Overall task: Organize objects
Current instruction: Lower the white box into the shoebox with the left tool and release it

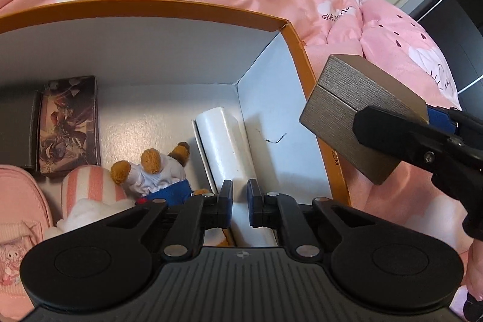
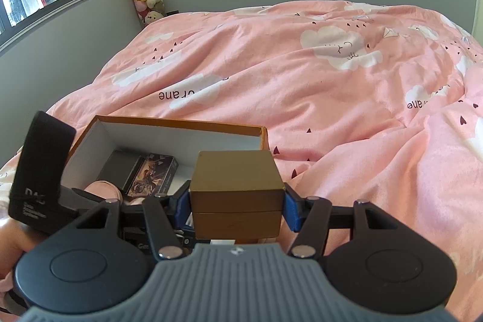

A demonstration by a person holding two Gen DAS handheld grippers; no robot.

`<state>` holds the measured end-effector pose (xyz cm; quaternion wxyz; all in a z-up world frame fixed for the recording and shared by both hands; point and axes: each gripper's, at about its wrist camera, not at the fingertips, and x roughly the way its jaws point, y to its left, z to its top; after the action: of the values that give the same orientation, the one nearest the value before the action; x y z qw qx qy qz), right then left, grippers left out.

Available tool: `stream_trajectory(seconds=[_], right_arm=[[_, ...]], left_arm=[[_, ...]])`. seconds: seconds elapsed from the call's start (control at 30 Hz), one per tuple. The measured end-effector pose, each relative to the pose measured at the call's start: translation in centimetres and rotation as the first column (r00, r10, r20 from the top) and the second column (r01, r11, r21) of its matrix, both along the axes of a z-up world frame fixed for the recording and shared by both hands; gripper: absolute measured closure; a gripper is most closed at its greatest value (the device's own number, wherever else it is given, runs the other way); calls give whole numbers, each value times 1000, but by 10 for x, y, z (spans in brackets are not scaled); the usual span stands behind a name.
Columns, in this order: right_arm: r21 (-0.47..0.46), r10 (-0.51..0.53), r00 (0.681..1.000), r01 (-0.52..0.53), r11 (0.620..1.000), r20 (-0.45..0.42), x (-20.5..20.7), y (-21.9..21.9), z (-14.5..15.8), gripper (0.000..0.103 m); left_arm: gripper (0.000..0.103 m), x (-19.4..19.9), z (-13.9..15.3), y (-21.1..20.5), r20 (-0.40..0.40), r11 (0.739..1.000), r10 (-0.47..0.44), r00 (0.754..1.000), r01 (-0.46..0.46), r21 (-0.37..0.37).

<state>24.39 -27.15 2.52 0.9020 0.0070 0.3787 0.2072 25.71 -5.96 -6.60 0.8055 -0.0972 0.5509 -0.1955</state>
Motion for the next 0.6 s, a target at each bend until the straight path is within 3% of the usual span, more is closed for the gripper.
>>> stream_trajectory(seconds=[0.1, 0.2, 0.27, 0.6], right_arm=[[-1, -2, 1000, 2, 1000, -1, 1, 0, 0, 42], [1, -1, 1000, 1, 1000, 3, 0, 0, 1, 42], [1, 1, 1000, -1, 1000, 6, -1, 0, 1, 42], [-5, 7, 1000, -7, 1000, -10, 2, 0, 1, 42]], left_arm=[[91, 6, -1, -3, -11, 999, 1, 1000, -1, 36], [92, 16, -4, -14, -18, 993, -4, 1000, 6, 120], [98, 18, -8, -16, -27, 989, -13, 1000, 16, 147], [92, 25, -22, -3, -59, 1000, -4, 998, 5, 24]])
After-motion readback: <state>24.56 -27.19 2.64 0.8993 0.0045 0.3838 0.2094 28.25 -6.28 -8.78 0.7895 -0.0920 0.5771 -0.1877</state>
